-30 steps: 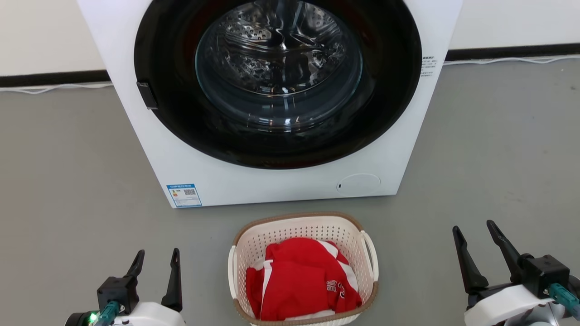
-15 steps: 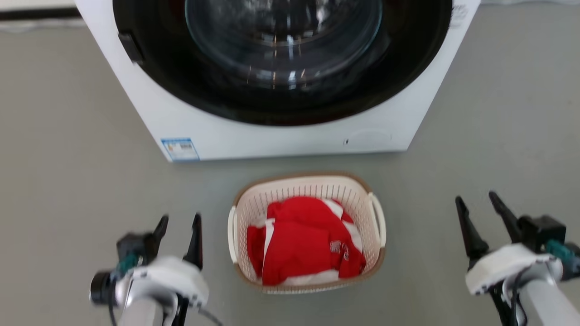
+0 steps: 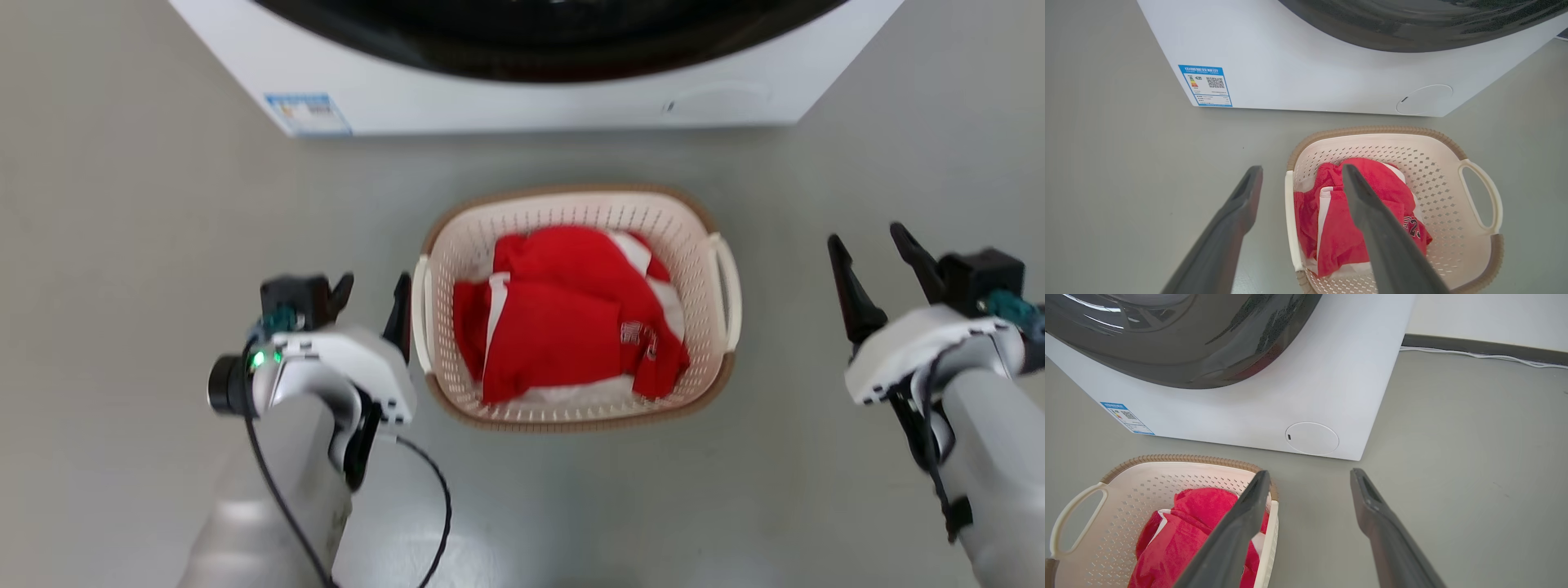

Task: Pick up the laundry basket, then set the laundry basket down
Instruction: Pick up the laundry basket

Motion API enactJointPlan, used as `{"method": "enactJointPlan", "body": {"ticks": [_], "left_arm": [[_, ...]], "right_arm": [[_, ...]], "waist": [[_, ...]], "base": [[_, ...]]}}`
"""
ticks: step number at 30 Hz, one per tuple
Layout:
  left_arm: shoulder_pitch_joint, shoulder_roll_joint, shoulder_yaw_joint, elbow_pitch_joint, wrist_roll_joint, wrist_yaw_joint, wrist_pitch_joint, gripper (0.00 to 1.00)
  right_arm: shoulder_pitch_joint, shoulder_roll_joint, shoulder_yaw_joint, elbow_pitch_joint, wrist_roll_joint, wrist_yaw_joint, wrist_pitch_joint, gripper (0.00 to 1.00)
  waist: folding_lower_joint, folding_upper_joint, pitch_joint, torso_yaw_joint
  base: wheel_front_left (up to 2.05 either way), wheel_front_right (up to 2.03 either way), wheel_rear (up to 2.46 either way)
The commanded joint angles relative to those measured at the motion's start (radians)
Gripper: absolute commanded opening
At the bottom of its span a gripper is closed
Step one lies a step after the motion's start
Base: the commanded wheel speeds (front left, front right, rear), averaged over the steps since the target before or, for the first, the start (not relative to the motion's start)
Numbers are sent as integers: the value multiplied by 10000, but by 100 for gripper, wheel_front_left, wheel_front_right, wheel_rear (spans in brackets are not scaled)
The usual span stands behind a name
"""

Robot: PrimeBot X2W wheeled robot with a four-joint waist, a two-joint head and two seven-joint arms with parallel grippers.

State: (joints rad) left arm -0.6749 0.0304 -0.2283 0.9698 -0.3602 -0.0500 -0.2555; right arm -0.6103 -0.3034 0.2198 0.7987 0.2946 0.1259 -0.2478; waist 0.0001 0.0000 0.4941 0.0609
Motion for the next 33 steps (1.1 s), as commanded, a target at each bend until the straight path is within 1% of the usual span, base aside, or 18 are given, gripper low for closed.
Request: {"method": "enactJointPlan", "body": {"ticks": [1,6,15,22,28,33], "left_arm": [[-264,199,113,-4,-149,112,-63,100],[-1119,199,-979,639,-1139,103,-63,100],[-1934,199,-2701,949,-2628,502,-63,100],[-2479,199,-3670,1151,-3468,717,-63,100],[-2808,199,-4402,1336,-4026,870,-63,100],[-3019,198,-4855,1486,-4412,1159,-63,100]], "right_arm": [[-87,-92,280,-21,107,48,-139,100],[-867,-55,1049,688,581,48,-139,100],[-1688,-14,1808,1381,1359,48,-139,100],[-2086,-87,2245,1586,1626,48,-139,100],[-2352,26,2443,1658,1793,48,-139,100],[-2453,160,2457,1734,1939,48,-139,100]], "waist": [[0,0,588,144],[0,0,1229,240],[0,0,2096,336],[0,0,2715,389],[0,0,3163,403],[0,0,3453,448]], "base": [[0,0,0],[0,0,0],[0,0,0],[0,0,0],[0,0,0],[0,0,0]]}}
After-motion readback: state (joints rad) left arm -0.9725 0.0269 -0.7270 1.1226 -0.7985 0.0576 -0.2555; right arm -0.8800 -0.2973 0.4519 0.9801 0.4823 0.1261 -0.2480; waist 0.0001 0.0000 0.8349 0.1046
